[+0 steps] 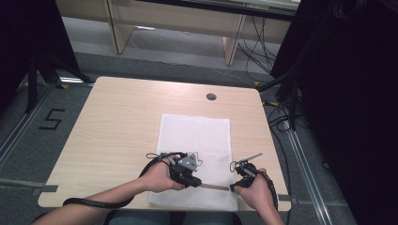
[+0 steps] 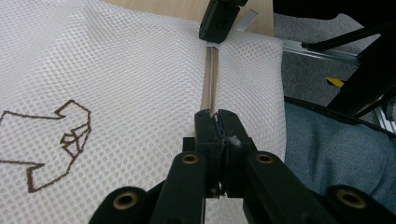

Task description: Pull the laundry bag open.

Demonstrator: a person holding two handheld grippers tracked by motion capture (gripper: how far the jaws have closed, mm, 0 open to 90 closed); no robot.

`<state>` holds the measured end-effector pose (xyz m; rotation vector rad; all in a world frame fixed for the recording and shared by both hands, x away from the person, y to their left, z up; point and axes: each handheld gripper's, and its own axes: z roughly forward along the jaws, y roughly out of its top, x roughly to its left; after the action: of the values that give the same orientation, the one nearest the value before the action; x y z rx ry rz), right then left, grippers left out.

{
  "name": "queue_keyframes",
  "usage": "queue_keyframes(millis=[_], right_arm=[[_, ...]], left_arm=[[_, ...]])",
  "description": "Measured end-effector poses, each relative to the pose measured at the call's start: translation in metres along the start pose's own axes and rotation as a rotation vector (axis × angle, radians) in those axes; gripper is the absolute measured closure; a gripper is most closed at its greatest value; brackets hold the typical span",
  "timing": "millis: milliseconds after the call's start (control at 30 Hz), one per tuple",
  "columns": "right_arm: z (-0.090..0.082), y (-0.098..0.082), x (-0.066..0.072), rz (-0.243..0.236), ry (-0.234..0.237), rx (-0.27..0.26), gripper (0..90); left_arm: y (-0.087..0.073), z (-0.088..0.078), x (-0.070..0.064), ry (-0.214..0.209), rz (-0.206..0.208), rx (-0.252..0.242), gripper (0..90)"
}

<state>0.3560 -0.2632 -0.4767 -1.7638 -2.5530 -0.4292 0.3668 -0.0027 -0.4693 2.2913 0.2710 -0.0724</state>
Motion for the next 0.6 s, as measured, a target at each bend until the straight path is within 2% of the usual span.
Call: queue_keyframes(millis=[33,267,333,367,400,433,467,500,567,600], right_arm=[[0.0000,0.0000,0.0000,0.000,0.000,0.000,90.0],[0.0000,-0.0002,-0.0005,-0.002,0.002,0.000,90.0],[0.0000,-0.0002,-0.0005,-0.002,0.003,-0.001,90.0],[0.0000,-0.0002,-0.0005,-0.001,0.003,0.000,90.0],[0.0000,-0.0003,-0.0006,-0.001,0.003,-0.002,90.0],[-0.0001,-0.0003,-0.0005,0.000,0.004,-0.002,90.0],[0.0000,-0.0003,-0.0007,-0.001,0.004,0.000,90.0],[0.0000,-0.0003,-0.0006,-0.001,0.003,-0.001,90.0],[0.0000,-0.0002,-0.0005,-0.002,0.003,0.000,90.0],[0.0001,-0.0003,-0.0006,-0.002,0.003,-0.001,90.0]], left_arm=[[-0.0007,-0.0001,-0.0007,-0.003,-0.021,-0.002,87.4],[-0.0014,-0.0008,-0.0009,-0.004,-0.016,-0.004,87.4],[-0.0012,-0.0012,-0.0003,-0.006,-0.003,-0.002,87.4],[-0.0014,-0.0017,-0.0009,-0.003,-0.012,-0.001,87.4],[-0.0013,-0.0026,0.0000,-0.005,-0.002,-0.004,87.4],[-0.0018,-0.0033,-0.0007,-0.002,-0.014,-0.005,87.4],[-0.0018,-0.0042,0.0002,0.000,-0.003,0.000,87.4],[-0.0022,-0.0045,-0.0003,-0.004,-0.013,-0.007,87.4],[-0.0025,-0.0051,0.0003,-0.001,-0.005,-0.004,87.4],[-0.0029,-0.0053,0.0000,-0.003,-0.020,-0.007,87.4]])
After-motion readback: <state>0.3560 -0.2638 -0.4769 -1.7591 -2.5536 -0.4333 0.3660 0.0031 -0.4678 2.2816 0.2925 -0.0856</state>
